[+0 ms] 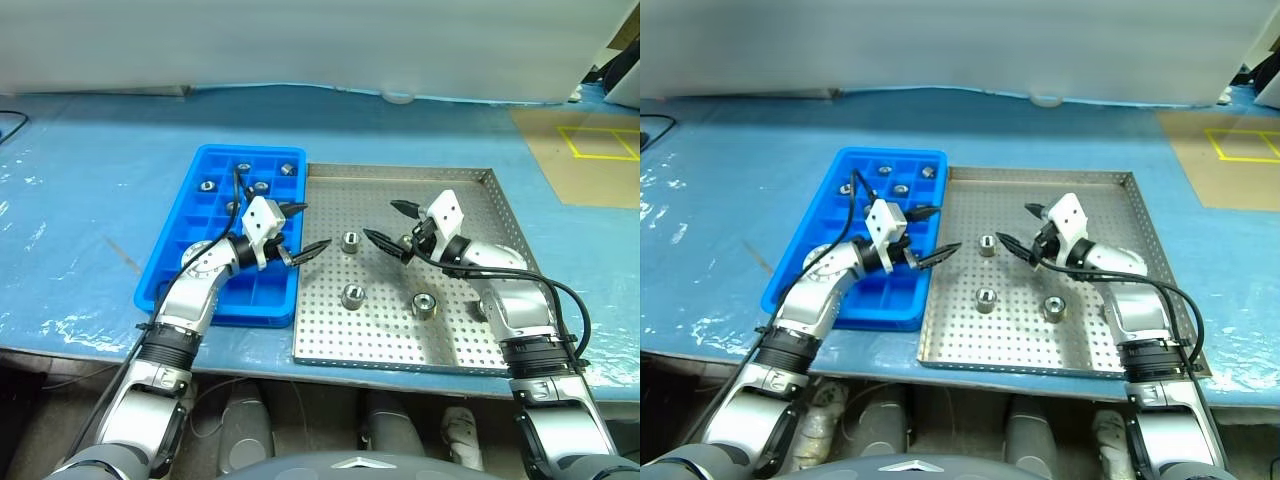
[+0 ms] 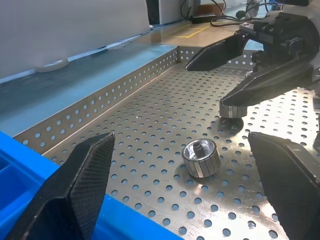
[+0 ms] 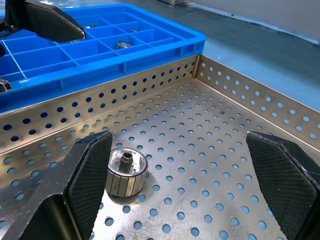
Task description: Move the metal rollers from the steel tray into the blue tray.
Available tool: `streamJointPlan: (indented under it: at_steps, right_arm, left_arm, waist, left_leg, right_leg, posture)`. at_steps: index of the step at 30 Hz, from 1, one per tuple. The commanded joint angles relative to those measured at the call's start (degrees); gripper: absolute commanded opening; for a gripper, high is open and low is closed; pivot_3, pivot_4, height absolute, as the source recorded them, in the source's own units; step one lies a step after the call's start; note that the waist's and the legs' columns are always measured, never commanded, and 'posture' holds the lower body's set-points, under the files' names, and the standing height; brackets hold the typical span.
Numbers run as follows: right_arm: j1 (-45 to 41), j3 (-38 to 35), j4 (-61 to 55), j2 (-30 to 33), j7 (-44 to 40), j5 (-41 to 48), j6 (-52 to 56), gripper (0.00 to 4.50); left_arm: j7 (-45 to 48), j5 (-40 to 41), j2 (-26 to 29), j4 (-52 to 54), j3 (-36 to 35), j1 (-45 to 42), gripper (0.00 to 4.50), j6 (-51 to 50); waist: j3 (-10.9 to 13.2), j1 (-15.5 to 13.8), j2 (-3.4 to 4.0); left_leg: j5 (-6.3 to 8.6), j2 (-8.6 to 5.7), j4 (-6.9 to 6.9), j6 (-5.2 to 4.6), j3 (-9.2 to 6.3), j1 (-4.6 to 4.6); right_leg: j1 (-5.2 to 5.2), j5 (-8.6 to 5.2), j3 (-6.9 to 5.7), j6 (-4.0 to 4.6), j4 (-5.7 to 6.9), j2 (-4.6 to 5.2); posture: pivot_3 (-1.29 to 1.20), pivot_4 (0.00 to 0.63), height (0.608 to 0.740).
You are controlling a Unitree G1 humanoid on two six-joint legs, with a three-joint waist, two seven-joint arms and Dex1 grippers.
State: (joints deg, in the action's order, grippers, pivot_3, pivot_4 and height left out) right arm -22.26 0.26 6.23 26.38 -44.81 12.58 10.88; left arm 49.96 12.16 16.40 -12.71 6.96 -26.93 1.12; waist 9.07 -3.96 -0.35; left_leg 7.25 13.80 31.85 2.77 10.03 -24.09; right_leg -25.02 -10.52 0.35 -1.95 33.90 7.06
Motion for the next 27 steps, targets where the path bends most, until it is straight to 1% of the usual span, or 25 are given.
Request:
streamJointPlan:
  at_steps: [1,13,20,27]
  right_arm:
    - [0.1,-0.5,-1.5,0.2,0.1,0.4,-1.0,4.50]
    - [0.3,-0.7,-1.6,0.3,-0.2,0.7,-0.6,4.50]
    - [0.6,-0.5,-1.9,0.2,-0.7,0.9,-0.3,4.50]
    - [1.0,-1.2,-3.1,0.1,-1.1,2.3,0.8,4.50]
  left_arm:
    - [0.2,0.0,-0.3,0.6,0.3,-1.2,4.48,1.2]
    - [1.7,-0.3,-0.5,-0.7,0.9,-1.8,4.48,1.0]
    - [2.4,-2.6,0.1,-3.1,2.4,-3.1,4.48,1.5]
    - [2.7,-1.9,-1.3,-4.5,2.3,-5.2,4.48,0.6]
  waist:
    - [0.0,0.0,0.00]
    - [0.0,0.0,0.00]
    - [0.0,0.0,0.00]
    - [0.0,0.0,0.00]
  left_leg:
    - [0.00,0.00,0.00,0.00,0.00,0.00]
    - [0.00,0.00,0.00,0.00,0.00,0.00]
    - [0.00,0.00,0.00,0.00,0.00,0.00]
    - [0.00,0.00,-0.01,0.00,0.00,0.00]
  right_leg:
    - [0.00,0.00,0.00,0.00,0.00,0.00]
    - [0.00,0.00,0.00,0.00,0.00,0.00]
    - [0.00,0.00,0.00,0.00,0.00,0.00]
    - [-0.01,0.00,0.00,0.00,0.00,0.00]
  posture:
    - [-0.05,0.150,0.740]
    - [-0.06,0.150,0.740]
    - [-0.06,0.150,0.740]
    - [-0.07,0.150,0.740]
